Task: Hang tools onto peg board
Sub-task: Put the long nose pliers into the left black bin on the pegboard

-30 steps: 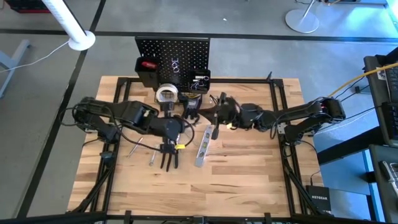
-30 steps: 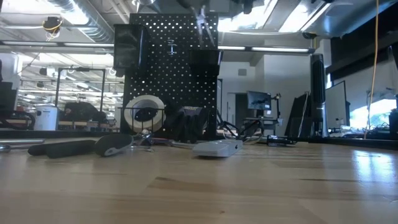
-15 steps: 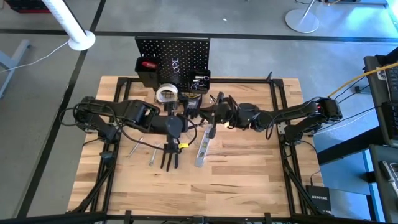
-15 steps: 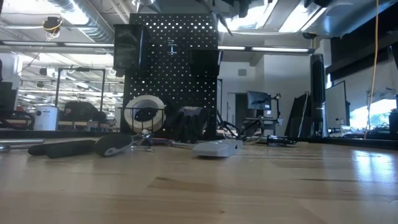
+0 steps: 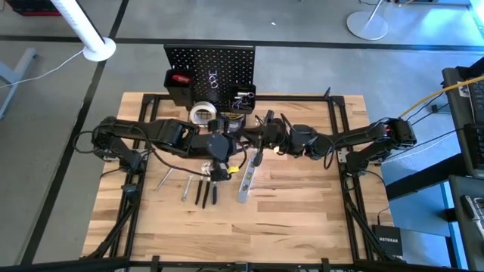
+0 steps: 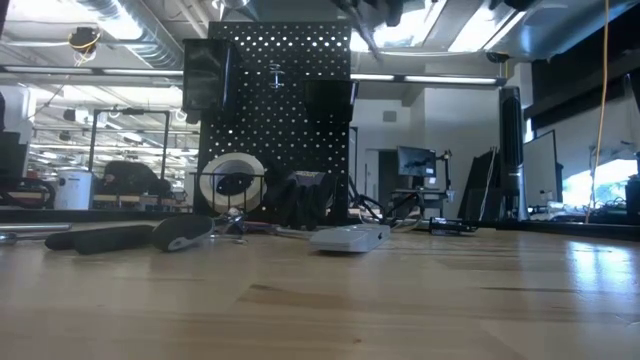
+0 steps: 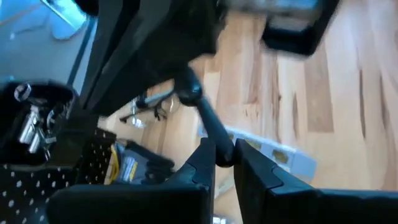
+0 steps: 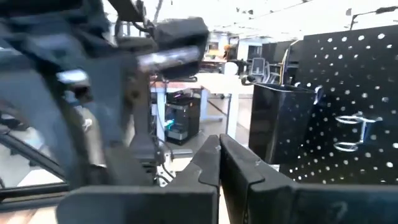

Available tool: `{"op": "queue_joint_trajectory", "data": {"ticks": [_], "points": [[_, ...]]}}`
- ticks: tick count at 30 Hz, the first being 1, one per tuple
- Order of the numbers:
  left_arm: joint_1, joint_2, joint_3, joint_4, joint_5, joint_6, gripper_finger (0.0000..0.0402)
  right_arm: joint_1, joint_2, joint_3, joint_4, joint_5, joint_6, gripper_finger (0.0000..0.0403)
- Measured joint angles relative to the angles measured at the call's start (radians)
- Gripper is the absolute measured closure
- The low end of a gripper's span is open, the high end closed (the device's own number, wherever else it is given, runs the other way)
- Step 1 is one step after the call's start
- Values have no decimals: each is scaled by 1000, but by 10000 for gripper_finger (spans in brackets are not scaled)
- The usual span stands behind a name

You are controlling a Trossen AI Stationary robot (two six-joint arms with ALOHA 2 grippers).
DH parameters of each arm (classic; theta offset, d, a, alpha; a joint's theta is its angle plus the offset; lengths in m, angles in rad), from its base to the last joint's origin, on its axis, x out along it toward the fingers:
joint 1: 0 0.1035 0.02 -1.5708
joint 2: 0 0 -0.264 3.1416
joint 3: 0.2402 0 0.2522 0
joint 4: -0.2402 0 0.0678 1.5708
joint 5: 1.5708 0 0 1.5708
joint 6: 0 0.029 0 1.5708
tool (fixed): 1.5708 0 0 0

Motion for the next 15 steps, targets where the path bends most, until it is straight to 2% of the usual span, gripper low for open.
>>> {"op": "queue_joint_trajectory", "data": {"ticks": [4, 15], "points": [[14, -2, 1, 14, 12, 1, 377, -1, 29, 0, 46, 12, -2, 399], [17, -2, 1, -2, 6, -2, 377, -2, 35, 5, 33, 30, -3, 391]]}}
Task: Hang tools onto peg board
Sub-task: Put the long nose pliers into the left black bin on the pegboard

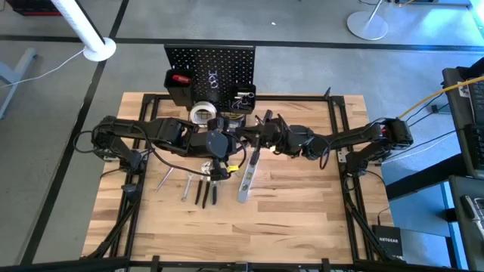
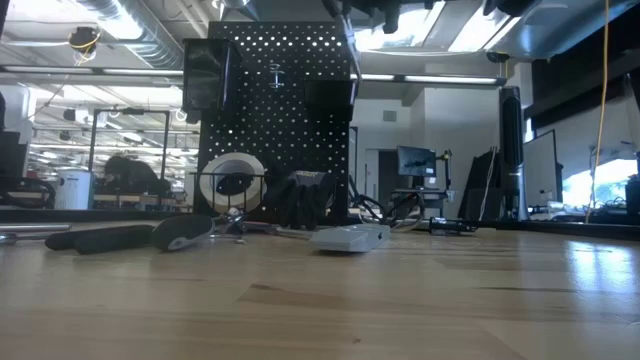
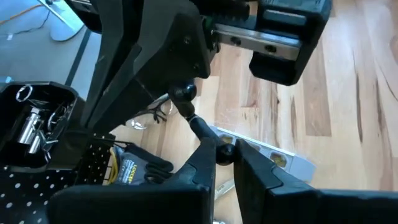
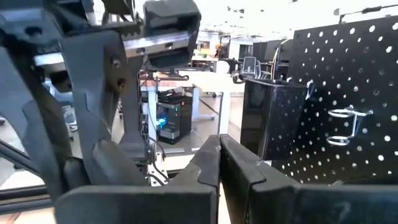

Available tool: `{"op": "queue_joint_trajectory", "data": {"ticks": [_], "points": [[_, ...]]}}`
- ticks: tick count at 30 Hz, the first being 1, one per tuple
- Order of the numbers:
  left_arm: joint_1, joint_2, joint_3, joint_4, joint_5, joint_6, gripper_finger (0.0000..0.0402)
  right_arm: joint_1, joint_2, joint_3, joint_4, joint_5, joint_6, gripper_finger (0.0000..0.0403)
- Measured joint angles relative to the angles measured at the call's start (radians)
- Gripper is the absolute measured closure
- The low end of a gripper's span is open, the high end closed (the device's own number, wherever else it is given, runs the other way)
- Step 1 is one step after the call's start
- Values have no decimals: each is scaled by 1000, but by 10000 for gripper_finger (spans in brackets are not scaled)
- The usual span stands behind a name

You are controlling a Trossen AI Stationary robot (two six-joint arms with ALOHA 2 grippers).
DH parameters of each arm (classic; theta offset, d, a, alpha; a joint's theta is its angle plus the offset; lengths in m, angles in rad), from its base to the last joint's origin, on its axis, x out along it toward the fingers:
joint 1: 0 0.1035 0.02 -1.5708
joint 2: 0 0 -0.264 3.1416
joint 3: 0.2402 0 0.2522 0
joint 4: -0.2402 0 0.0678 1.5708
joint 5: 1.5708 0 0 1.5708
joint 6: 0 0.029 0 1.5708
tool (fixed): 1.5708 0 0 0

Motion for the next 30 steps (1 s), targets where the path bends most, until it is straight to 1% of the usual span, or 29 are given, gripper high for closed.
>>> {"op": "queue_joint_trajectory", "data": {"ticks": [8, 11, 13, 15, 17, 20, 23, 25, 27, 30], "points": [[3, 0, 1, -21, -28, -23, 380, 5, -47, 0, -21, 2, -23, 393], [5, 0, 1, -24, -31, -28, 377, 5, -80, 1, -89, 2, -50, 391], [4, 0, 1, -27, -31, -30, 377, 4, -112, 1, -159, 10, -79, 383], [3, 0, 1, -32, -33, -31, 381, 5, -148, 1, -241, 29, -83, 365], [3, 0, 1, -32, -34, -33, 381, 4, -192, 1, -366, 38, -84, 340], [3, 0, 1, -34, -39, -49, 379, 4, -250, 1, -583, 38, -81, 294], [3, 0, 1, -34, -39, -59, 378, 4, -270, -1, -753, 23, -24, 249], [2, 0, 1, -29, -38, -72, 381, 3, -261, -28, -760, 1, -5, 226], [2, 0, 1, -18, -38, -80, 381, 3, -231, -55, -701, 1, -10, 210], [2, 0, 1, -16, -37, -93, 377, 3, -182, -82, -575, 54, -63, 197]]}}
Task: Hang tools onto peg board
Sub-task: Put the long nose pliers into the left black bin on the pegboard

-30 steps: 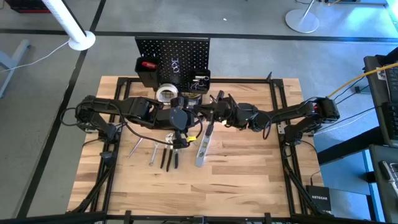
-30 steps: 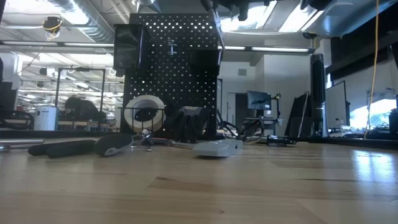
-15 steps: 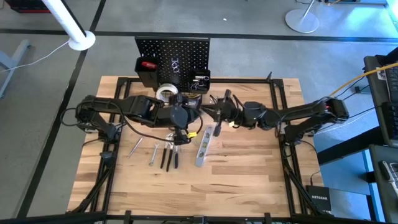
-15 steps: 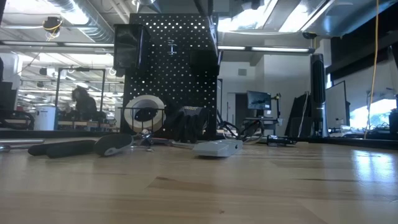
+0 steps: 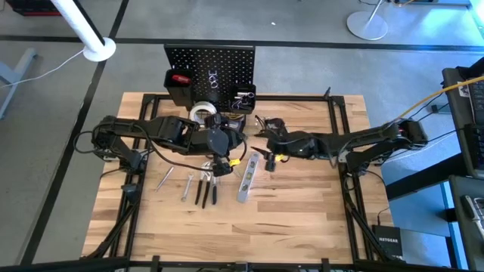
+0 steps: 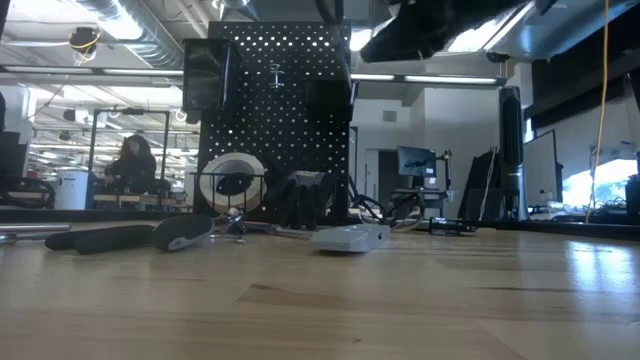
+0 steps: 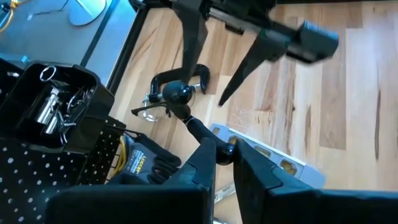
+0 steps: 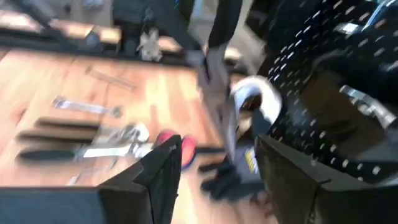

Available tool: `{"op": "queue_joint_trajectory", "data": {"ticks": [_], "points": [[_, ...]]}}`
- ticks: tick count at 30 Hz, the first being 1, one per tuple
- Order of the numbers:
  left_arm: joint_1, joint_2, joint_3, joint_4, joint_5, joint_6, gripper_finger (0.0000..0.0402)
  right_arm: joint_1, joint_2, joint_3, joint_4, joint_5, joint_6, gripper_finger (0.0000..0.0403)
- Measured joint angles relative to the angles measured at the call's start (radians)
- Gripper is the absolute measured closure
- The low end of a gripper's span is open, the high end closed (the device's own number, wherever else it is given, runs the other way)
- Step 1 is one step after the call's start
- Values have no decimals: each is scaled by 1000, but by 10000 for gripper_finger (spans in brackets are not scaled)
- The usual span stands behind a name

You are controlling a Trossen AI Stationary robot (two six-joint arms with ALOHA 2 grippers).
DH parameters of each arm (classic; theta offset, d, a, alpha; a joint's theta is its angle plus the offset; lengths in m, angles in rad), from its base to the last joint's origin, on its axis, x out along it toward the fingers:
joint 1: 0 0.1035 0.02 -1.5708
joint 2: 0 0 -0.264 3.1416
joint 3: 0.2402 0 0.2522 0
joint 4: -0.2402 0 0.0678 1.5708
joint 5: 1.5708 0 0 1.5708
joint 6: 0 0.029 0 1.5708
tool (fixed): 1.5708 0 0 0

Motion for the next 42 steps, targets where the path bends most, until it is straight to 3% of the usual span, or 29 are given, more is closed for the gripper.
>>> {"op": "queue_joint_trajectory", "data": {"ticks": [7, 12, 16, 21, 26, 31, 42], "points": [[2, 0, 0, 0, 4, -10, 382, -1, 115, -1, 240, -43, -68, 194], [2, -1, 0, 17, 4, -16, 377, -2, 172, -2, 327, 61, -97, 194], [2, -1, 0, 28, 3, -11, 380, -1, 177, -2, 402, 70, -146, 196], [2, -1, 0, 27, 4, -12, 375, -1, 177, -2, 441, 68, -183, 238], [2, -1, 0, 29, 4, -11, 372, -1, 176, -2, 426, 57, -203, 317], [2, -2, 0, 30, 6, -25, 369, -1, 176, -2, 431, 43, -204, 326], [-6, -99, 0, -32, 3, -48, 274, -2, 94, -2, 388, -2, -164, 326]]}}
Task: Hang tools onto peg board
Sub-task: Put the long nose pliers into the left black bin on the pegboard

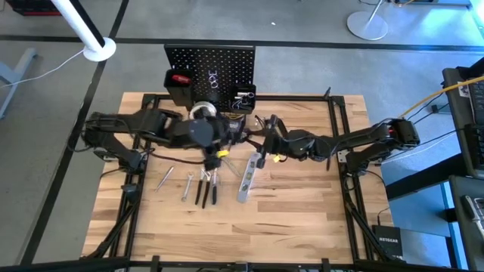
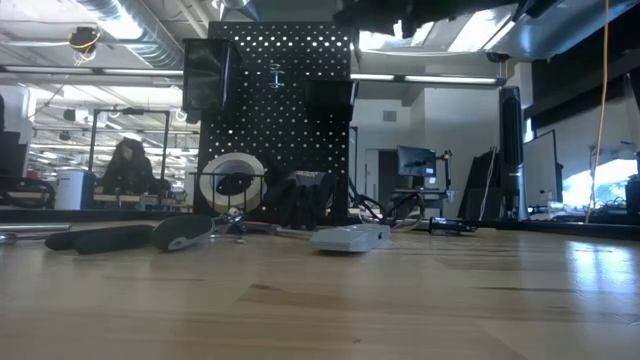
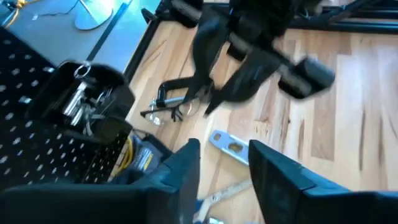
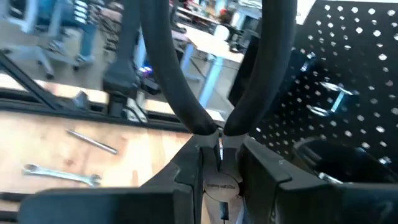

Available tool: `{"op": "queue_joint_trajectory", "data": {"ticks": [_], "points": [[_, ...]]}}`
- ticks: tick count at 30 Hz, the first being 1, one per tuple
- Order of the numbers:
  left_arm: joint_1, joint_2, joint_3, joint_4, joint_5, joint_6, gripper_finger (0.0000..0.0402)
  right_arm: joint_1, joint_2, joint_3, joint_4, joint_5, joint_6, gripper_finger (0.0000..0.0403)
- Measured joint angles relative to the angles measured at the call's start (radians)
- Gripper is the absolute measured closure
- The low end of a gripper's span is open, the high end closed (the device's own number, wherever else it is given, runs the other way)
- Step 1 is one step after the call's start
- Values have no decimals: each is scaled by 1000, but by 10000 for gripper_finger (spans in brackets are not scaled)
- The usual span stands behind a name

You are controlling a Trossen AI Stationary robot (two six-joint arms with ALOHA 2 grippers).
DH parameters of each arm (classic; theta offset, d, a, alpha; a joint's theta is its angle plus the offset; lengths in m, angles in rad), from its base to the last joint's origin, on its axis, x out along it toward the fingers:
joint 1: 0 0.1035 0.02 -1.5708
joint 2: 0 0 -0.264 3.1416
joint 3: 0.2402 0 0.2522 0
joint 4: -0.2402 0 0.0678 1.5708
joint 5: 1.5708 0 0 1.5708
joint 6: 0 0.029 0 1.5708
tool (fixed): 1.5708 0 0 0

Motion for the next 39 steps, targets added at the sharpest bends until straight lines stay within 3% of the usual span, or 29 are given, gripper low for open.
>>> {"op": "queue_joint_trajectory", "data": {"ticks": [4, 8, 16, 20, 22, 33, 39], "points": [[-59, -69, -47, 5, -65, -21, 255, 0, -34, 0, 2, -99, 47, 326], [-150, -160, -246, 191, -181, 12, 252, 0, -37, 0, 38, -204, 96, 326], [-226, -352, -797, 1020, -198, 267, 252, -1, -36, 0, 89, -252, 105, 326], [-197, -393, -973, 1355, -172, 342, 250, -1, -36, 0, 112, -283, 105, 326], [-171, -395, -1006, 1434, -144, 337, 244, -1, -36, 0, 118, -292, 105, 326], [-61, -363, -1011, 1490, 129, 257, 152, -1, 38, 9, 217, -396, 146, 326], [-49, -300, -995, 1541, 146, 301, 140, 0, 127, 84, 212, -453, 158, 326]]}}
